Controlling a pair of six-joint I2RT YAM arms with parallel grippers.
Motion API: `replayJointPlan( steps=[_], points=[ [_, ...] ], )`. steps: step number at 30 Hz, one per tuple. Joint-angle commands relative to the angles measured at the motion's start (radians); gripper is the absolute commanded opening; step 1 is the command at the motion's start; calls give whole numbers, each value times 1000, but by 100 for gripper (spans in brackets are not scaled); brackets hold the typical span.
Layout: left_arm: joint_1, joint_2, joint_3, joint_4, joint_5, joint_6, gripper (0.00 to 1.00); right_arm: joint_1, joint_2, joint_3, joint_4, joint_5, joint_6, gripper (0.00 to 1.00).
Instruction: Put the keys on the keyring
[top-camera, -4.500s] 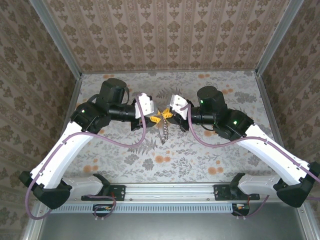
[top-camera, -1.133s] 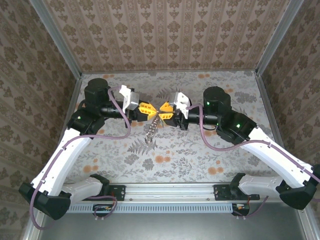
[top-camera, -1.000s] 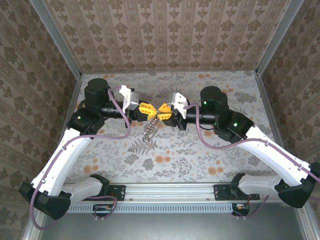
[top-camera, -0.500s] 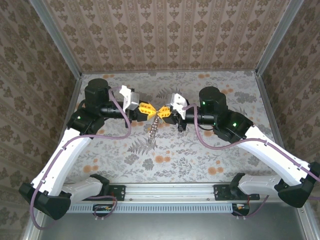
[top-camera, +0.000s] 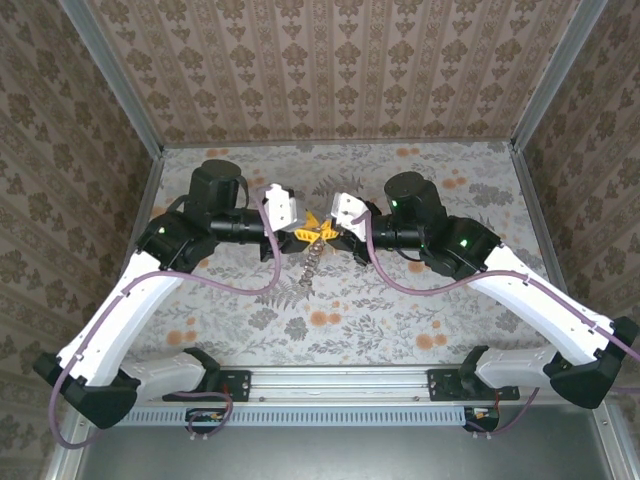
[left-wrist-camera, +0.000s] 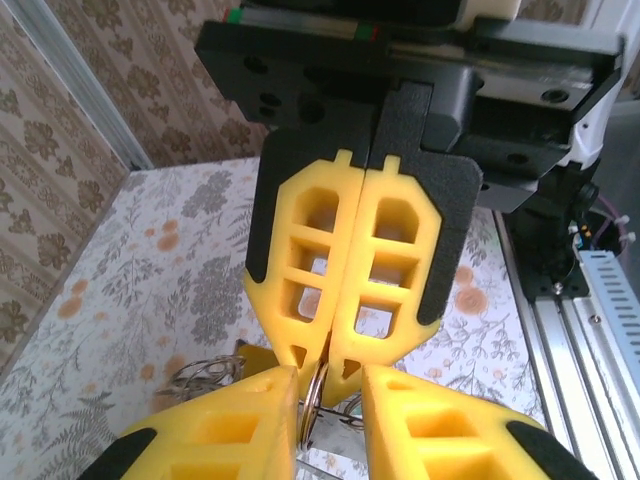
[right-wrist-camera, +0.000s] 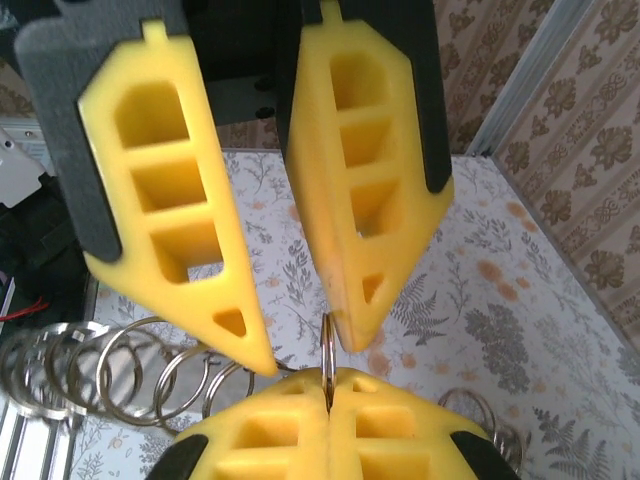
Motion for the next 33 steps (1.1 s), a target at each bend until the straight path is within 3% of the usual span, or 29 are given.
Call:
replayJointPlan(
  steps=[1, 6, 9, 12, 14, 16, 19, 23, 29, 33],
  points=[
    [-24, 23, 32, -68, -83, 52, 24, 6, -6, 43, 23, -3, -21, 0],
    [-33, 30, 36, -69, -126, 58, 24, 9, -10, 40, 24, -21, -27, 0],
    [-33, 30, 33, -67, -123, 56, 12, 9, -13, 35, 29, -27, -27, 0],
    [-35, 29, 25, -53, -137, 54, 9, 9, -18, 30, 34, -33, -28, 0],
    [-34, 23, 20, -43, -143, 54, 0, 9, -25, 25, 43, -41, -31, 0],
    [-33, 20, 18, -37, -127, 52, 0, 9, -37, 13, 56, -48, -35, 0],
    [5, 1, -2, 25, 2, 7, 0, 7, -54, -13, 75, -43, -33, 0],
    [107, -72, -83, 232, 222, -139, 0, 7, -64, -34, 68, -32, -19, 5],
    [149, -97, -117, 375, 392, -256, 0, 8, -67, -30, 76, -60, -2, 5],
    [148, -104, -137, 422, 422, -287, 0, 8, -56, -20, 84, -77, 9, 14]
  ],
)
